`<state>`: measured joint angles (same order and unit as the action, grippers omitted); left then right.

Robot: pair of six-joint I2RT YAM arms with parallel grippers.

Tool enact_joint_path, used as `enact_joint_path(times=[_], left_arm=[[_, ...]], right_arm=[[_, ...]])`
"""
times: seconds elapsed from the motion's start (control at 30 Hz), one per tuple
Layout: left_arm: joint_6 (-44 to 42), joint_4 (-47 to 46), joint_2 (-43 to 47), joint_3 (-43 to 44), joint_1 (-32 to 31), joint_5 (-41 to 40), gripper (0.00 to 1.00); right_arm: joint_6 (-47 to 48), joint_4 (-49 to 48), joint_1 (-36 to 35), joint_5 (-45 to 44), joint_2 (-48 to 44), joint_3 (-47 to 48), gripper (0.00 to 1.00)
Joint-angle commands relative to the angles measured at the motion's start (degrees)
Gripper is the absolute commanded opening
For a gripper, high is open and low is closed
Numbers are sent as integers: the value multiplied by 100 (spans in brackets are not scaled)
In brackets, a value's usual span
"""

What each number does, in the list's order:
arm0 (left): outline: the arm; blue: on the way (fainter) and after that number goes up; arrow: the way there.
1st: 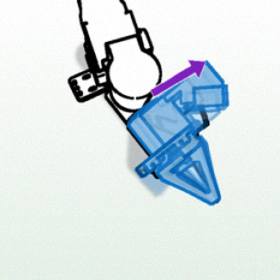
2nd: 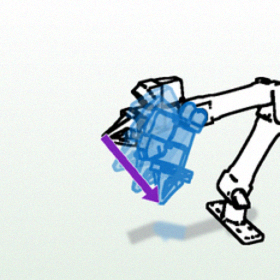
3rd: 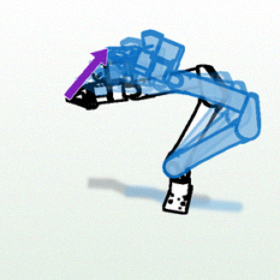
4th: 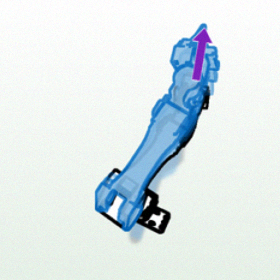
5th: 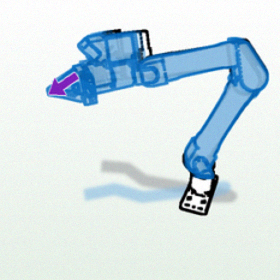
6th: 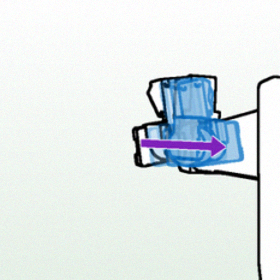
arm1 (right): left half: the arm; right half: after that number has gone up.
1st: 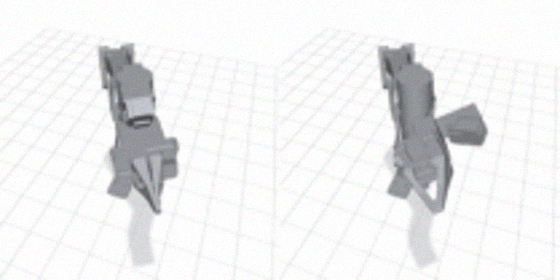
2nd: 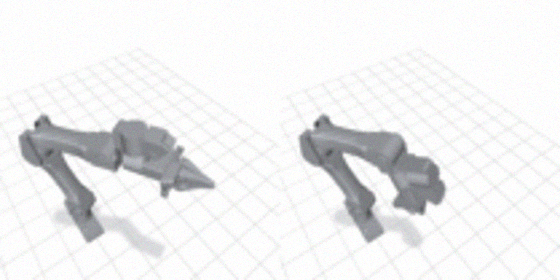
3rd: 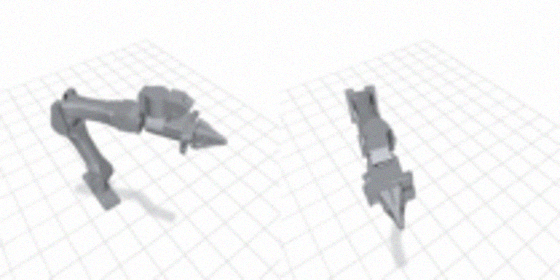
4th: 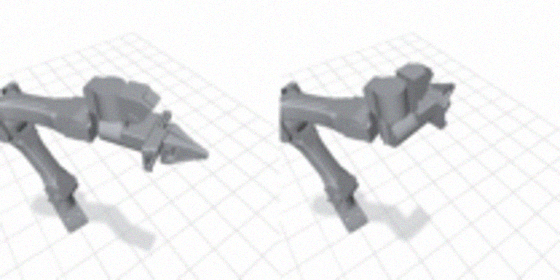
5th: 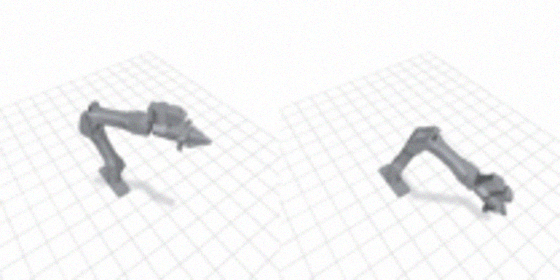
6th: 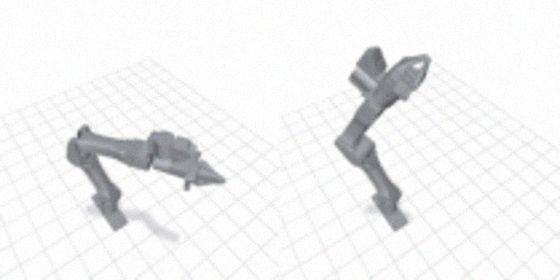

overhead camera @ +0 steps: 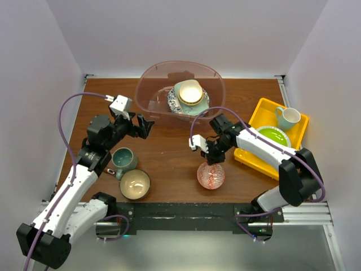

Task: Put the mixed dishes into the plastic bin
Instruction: Pick up the bowl from the center of the board.

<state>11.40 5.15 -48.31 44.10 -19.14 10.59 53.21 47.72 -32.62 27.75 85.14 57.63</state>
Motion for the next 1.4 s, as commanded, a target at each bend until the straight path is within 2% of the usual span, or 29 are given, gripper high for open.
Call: enact_joint_path(times=[0.0,0.27,0.53,0.87,1.0,1.23,1.37], left_arm=[[125,-400,-11,-120,42,347,100],[415,-664,-64,-287,42,672,100],[925,-840,-222,-419,42,1190,100],[1558,-884,-372,-613,-11,1736,100],[1585,-866,-372,-595,-257,1596,100],[1532,-717,-556,-385,-1144,919,100],[1611,-708,-609,-340,-1294,779,100]], right_arm=[[-592,-149,-7,468,-68,293,0],[-786,-211,334,819,-375,276,0],[-1356,-597,862,1022,-867,100,0],[-1691,-835,951,917,-956,29,0],[-1744,-896,977,899,-973,3,0],[-1762,-932,1003,882,-973,-23,0],[-1762,-949,1003,864,-991,-32,0]])
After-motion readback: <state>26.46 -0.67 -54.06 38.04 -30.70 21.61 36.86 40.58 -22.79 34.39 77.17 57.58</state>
